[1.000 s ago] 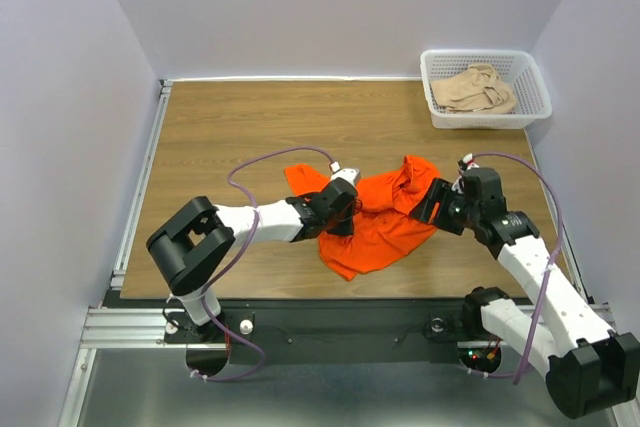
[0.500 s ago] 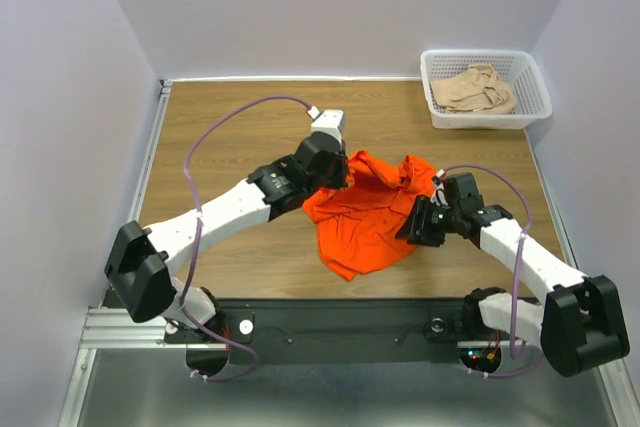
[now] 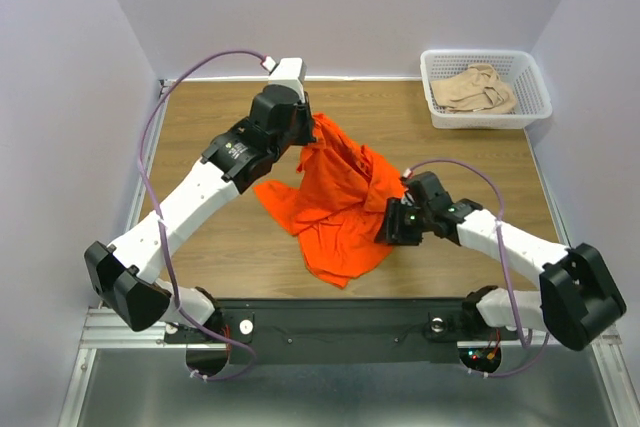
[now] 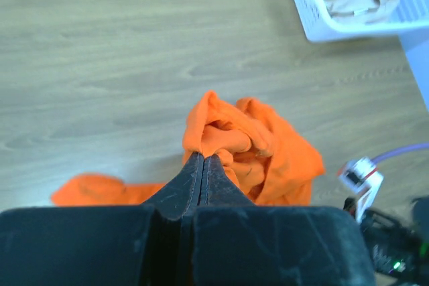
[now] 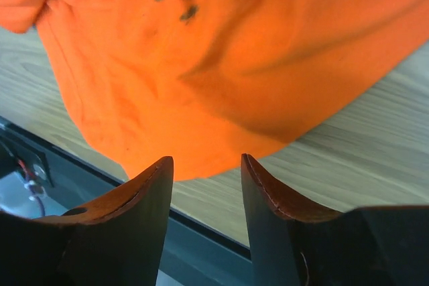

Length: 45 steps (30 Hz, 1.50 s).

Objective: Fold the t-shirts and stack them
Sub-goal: Flatten the tshirt out

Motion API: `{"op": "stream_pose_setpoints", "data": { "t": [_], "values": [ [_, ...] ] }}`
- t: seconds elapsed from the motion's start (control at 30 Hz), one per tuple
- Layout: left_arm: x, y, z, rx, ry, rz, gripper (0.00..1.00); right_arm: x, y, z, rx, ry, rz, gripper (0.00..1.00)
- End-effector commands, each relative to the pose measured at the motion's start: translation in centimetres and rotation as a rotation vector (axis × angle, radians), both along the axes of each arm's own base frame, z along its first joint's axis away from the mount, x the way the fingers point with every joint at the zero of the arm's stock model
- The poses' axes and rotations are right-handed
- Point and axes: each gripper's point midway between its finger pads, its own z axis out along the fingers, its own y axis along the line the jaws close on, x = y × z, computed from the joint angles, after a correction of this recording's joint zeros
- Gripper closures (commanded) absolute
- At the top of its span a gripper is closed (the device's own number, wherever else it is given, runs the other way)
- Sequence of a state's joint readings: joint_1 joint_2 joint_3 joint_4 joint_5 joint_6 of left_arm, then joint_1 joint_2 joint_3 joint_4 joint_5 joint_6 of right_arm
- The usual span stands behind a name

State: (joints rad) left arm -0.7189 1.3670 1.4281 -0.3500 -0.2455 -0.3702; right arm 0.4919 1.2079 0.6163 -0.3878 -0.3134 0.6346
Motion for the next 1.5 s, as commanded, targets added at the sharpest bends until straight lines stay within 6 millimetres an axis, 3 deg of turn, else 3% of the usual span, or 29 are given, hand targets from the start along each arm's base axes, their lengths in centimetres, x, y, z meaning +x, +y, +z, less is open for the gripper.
{"op": "stream_pose_setpoints", "data": {
  "t": [0.0, 0.17, 0.27, 0.33, 0.4, 0.47, 0.6, 0.67, 0.7, 0.8, 0.83, 0.9, 0.93, 1.0, 1.1, 1.17, 1.2, 1.27, 1.3, 1.43, 1.47],
  "values": [
    [1.0, 1.4, 5.0, 0.005, -0.111, 0.023, 1.00, 1.9, 3.0, 1.1, -0.050, -0.104, 0.022, 0.48],
    [1.9, 2.3, 5.1, 0.028, -0.112, 0.048, 1.00, 0.0, 9.1, 1.0, -0.138, -0.177, 0.187, 0.46],
    [2.3, 3.1, 4.9, 0.046, -0.110, 0.062, 1.00, -1.7, 12.4, -0.3, -0.203, -0.201, 0.294, 0.44],
    [2.5, 3.7, 4.9, 0.060, -0.110, 0.071, 1.00, -3.0, 13.2, -2.6, -0.254, -0.157, 0.351, 0.44],
    [2.9, 4.9, 4.7, 0.074, -0.108, 0.097, 1.00, -3.1, 13.0, -4.2, -0.295, -0.128, 0.340, 0.46],
    [3.1, 6.1, 4.8, 0.087, -0.111, 0.116, 1.00, -2.6, 11.9, -5.0, -0.348, -0.136, 0.296, 0.52],
    [4.2, 9.9, 3.6, 0.118, -0.090, 0.188, 1.00, -1.2, 6.8, -6.9, -0.497, -0.114, 0.202, 0.64],
    [4.3, 10.9, 3.2, 0.121, -0.080, 0.198, 1.00, 0.9, 4.0, -7.2, -0.516, -0.082, 0.105, 0.67],
    [4.5, 11.7, 2.7, 0.125, -0.068, 0.207, 1.00, 2.5, 1.8, -7.1, -0.530, -0.072, 0.038, 0.69],
    [4.6, 12.8, 1.8, 0.128, -0.048, 0.221, 1.00, 6.2, -1.9, -6.1, -0.554, -0.084, -0.084, 0.75],
    [4.7, 13.3, 1.6, 0.120, -0.041, 0.228, 1.00, 8.9, -4.2, -5.2, -0.550, -0.087, -0.190, 0.76],
    [4.6, 13.7, 1.1, 0.113, -0.029, 0.230, 1.00, 11.9, -6.6, -3.9, -0.553, -0.107, -0.285, 0.76],
    [4.6, 13.6, 0.9, 0.095, -0.024, 0.222, 1.00, 13.8, -8.8, -3.0, -0.563, -0.119, -0.365, 0.76],
    [4.5, 13.8, 0.4, 0.071, -0.011, 0.221, 1.00, 17.2, -9.8, -0.1, -0.567, -0.197, -0.430, 0.70],
    [4.3, 14.1, -0.7, 0.058, 0.010, 0.222, 1.00, 19.6, -7.5, 3.7, -0.467, -0.278, -0.382, 0.46],
    [4.3, 14.1, -1.0, 0.046, 0.008, 0.221, 1.00, 19.2, -4.1, 5.0, -0.378, -0.302, -0.270, 0.42],
    [4.2, 14.3, -1.7, 0.036, 0.019, 0.226, 1.00, 18.1, -1.8, 5.6, -0.346, -0.320, -0.189, 0.41],
    [4.1, 14.3, -2.4, 0.033, 0.028, 0.222, 1.00, 16.1, 0.5, 5.5, -0.306, -0.315, -0.112, 0.41],
    [4.1, 14.5, -3.1, 0.036, 0.038, 0.227, 1.00, 13.8, 2.2, 4.4, -0.293, -0.289, -0.048, 0.41],
    [4.0, 15.0, -4.1, 0.039, 0.052, 0.243, 1.00, 7.6, 6.1, 3.8, -0.201, -0.240, 0.060, 0.43],
    [3.9, 15.2, -4.0, 0.036, 0.048, 0.247, 1.00, 6.0, 6.1, 2.7, -0.201, -0.215, 0.076, 0.43]
  ]
}}
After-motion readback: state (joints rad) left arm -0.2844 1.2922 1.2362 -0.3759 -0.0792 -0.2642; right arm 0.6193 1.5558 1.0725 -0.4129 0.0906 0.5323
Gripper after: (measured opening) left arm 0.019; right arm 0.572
